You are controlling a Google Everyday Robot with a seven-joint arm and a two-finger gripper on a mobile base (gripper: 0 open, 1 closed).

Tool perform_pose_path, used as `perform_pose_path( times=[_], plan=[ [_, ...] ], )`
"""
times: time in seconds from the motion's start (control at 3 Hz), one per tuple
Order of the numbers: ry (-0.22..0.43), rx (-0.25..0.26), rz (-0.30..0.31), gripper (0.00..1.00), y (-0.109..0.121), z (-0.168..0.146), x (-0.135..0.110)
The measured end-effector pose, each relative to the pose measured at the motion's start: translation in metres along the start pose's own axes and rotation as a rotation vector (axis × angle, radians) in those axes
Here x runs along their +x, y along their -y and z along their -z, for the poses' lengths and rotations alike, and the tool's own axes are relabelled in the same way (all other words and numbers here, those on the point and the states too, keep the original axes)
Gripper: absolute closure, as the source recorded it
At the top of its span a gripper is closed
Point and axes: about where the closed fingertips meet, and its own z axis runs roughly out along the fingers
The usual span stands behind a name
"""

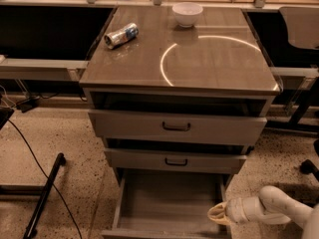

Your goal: Open bottom drawer

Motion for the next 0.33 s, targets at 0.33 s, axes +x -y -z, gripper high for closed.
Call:
perform_pose_path(
  times=[0.33],
  plan=[
    [0.01, 0.009, -0.006, 0.58, -0.0017, 0.0022, 0.0002]
  ],
)
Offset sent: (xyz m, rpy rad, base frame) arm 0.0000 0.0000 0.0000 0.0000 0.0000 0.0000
